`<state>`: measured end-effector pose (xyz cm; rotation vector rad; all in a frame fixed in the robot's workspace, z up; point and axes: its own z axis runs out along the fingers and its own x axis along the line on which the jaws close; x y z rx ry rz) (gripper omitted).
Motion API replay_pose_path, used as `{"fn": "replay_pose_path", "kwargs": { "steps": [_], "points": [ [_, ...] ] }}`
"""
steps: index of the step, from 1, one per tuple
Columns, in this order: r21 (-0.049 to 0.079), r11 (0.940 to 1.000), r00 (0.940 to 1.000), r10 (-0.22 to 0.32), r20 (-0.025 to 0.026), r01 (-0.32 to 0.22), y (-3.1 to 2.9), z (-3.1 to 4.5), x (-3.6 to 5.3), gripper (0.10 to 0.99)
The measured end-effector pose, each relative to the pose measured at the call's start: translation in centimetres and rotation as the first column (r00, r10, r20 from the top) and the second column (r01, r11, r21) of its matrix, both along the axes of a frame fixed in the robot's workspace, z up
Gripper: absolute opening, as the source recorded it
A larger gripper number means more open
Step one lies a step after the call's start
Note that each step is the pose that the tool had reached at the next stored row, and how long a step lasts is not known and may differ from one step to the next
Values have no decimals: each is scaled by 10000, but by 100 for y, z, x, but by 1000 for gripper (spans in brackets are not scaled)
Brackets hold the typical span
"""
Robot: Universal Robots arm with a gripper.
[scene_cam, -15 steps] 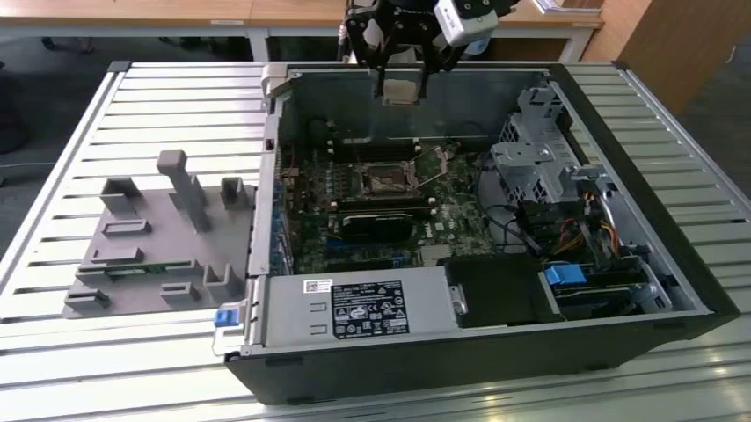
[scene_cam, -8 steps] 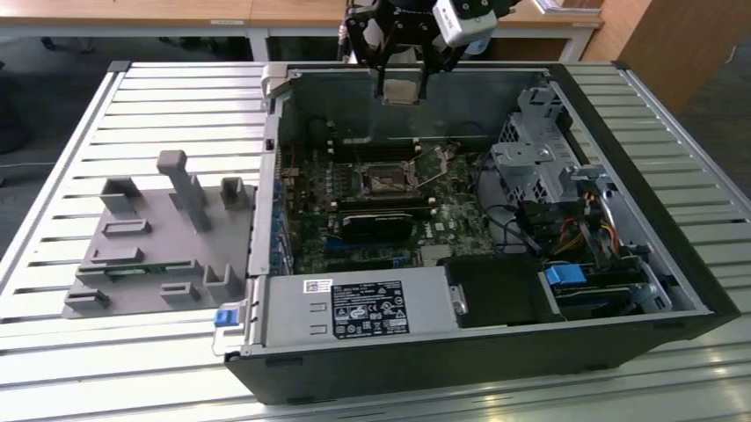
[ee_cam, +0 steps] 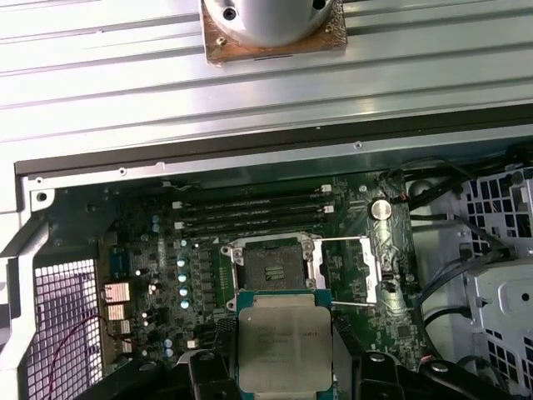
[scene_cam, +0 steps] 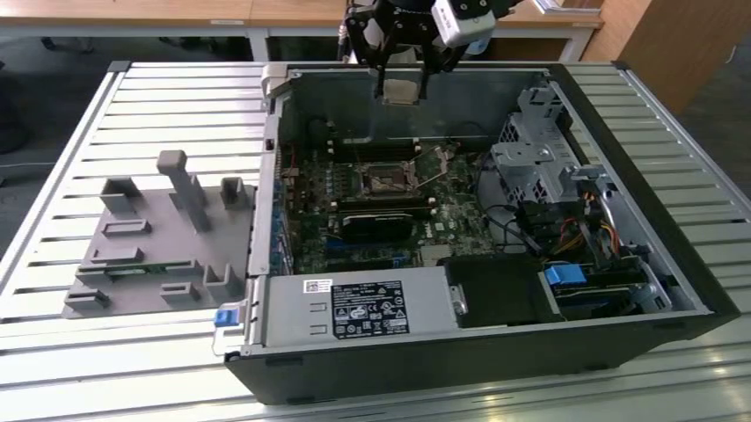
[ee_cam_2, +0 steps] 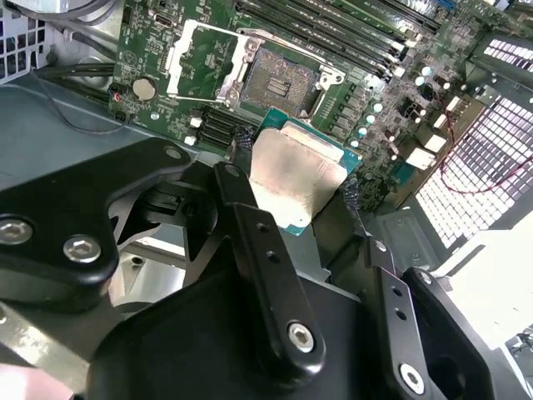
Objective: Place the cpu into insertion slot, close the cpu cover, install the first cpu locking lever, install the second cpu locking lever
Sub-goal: 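Place the cpu into insertion slot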
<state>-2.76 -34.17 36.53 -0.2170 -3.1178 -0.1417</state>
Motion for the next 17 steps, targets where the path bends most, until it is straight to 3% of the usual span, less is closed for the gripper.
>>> {"fn": "replay_pose_path", "kwargs": {
  "steps": [17],
  "points": [
    [0, 9988, 9988, -492, 0, 492, 0, -3, 0, 541]
  ]
}}
